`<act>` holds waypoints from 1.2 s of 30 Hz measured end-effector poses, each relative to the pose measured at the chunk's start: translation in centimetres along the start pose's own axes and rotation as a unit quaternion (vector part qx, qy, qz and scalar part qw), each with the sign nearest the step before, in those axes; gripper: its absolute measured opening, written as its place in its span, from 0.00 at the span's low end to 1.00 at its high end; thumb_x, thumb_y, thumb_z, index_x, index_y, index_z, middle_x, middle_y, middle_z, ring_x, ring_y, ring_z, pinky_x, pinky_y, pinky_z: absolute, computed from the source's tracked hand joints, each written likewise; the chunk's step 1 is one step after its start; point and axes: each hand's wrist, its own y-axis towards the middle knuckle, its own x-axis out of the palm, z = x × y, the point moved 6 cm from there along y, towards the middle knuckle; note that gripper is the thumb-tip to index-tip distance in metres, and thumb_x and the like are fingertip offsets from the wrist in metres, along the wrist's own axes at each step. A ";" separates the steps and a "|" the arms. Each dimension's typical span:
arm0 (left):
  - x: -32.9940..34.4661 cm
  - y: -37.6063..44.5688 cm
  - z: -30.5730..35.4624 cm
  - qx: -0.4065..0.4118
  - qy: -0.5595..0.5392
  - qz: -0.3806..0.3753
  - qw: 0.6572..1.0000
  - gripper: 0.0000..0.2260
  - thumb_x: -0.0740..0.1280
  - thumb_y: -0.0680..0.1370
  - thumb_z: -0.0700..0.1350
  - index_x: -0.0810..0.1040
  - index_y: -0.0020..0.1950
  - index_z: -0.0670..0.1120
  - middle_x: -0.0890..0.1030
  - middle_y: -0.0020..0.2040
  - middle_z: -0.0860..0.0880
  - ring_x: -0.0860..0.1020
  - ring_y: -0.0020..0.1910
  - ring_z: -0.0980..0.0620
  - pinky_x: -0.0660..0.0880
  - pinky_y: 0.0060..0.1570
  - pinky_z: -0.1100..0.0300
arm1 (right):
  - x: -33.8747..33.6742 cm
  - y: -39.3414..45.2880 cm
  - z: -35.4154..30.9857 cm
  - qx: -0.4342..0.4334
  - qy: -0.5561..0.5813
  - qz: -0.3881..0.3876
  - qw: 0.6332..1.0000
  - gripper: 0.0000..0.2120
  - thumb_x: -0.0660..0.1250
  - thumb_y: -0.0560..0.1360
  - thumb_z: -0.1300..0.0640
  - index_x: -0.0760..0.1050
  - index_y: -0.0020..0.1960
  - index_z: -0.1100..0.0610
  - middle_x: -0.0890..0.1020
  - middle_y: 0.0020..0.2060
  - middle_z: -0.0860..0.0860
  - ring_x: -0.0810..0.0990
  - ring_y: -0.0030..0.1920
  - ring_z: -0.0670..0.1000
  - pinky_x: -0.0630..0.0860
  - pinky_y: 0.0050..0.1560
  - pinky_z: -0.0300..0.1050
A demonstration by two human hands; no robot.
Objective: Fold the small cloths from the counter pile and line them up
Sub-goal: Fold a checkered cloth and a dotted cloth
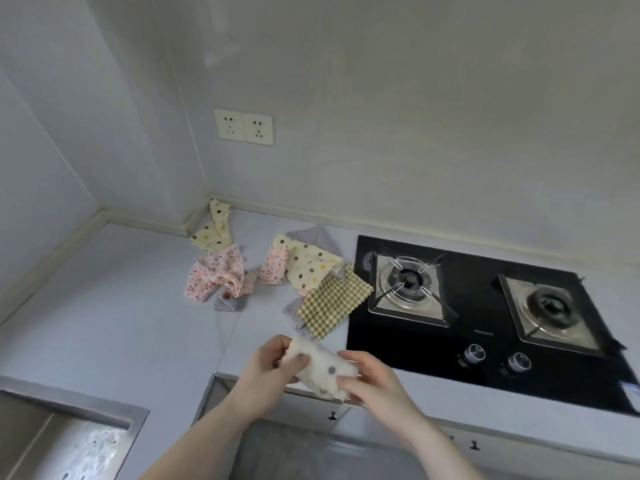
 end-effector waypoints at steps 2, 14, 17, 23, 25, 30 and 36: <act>2.1 -0.4 2.3 0.024 -0.010 -0.024 0.999 0.15 0.73 0.74 0.51 0.81 0.53 0.42 0.85 0.49 0.43 0.84 0.52 0.44 0.83 0.54 0.45 | -2.0 -2.3 -0.9 -0.004 -0.002 0.020 1.000 0.12 0.73 0.76 0.59 0.81 0.59 0.52 0.87 0.50 0.50 0.86 0.49 0.49 0.79 0.48 0.40; 21.3 0.0 13.0 0.152 0.157 -0.186 0.958 0.12 0.70 0.81 0.49 0.80 0.52 0.40 0.85 0.39 0.43 0.84 0.33 0.49 0.81 0.37 0.56 | -17.8 -14.6 1.2 -0.035 0.080 0.267 0.960 0.06 0.74 0.76 0.59 0.83 0.53 0.54 0.88 0.45 0.52 0.83 0.40 0.47 0.80 0.43 0.43; 28.0 -0.8 14.7 0.160 0.156 -0.250 0.942 0.07 0.69 0.82 0.48 0.81 0.54 0.45 0.87 0.43 0.47 0.85 0.40 0.48 0.82 0.45 0.53 | -22.8 -17.9 3.2 -0.047 0.117 0.312 0.942 0.10 0.72 0.76 0.64 0.84 0.54 0.52 0.88 0.46 0.50 0.82 0.41 0.47 0.79 0.44 0.43; 42.3 -3.9 17.3 0.189 0.187 -0.276 0.924 0.09 0.71 0.81 0.52 0.80 0.50 0.46 0.86 0.43 0.48 0.84 0.38 0.50 0.80 0.41 0.60 | -34.2 -25.6 7.2 -0.050 0.176 0.330 0.926 0.14 0.76 0.73 0.58 0.82 0.58 0.53 0.88 0.50 0.52 0.85 0.45 0.50 0.80 0.46 0.42; 47.2 -5.3 18.0 0.191 0.180 -0.286 0.922 0.09 0.71 0.80 0.51 0.81 0.50 0.46 0.86 0.43 0.47 0.83 0.37 0.53 0.79 0.40 0.63 | -37.6 -28.2 8.4 -0.041 0.194 0.317 0.928 0.13 0.75 0.76 0.55 0.82 0.59 0.52 0.88 0.51 0.53 0.85 0.47 0.51 0.80 0.47 0.42; 57.4 -7.4 18.8 0.168 0.182 -0.313 0.917 0.11 0.71 0.80 0.53 0.82 0.51 0.46 0.87 0.42 0.48 0.84 0.39 0.53 0.80 0.43 0.60 | -46.1 -33.1 10.6 -0.049 0.174 0.339 0.923 0.12 0.76 0.76 0.52 0.83 0.56 0.56 0.88 0.44 0.54 0.83 0.40 0.48 0.77 0.41 0.39; 65.8 -6.9 20.3 0.162 0.197 -0.315 0.914 0.11 0.67 0.83 0.52 0.82 0.53 0.45 0.88 0.43 0.49 0.84 0.39 0.54 0.80 0.43 0.59 | -55.0 -34.7 13.1 -0.061 0.160 0.365 0.915 0.06 0.74 0.77 0.61 0.84 0.54 0.58 0.87 0.43 0.58 0.80 0.37 0.48 0.78 0.41 0.39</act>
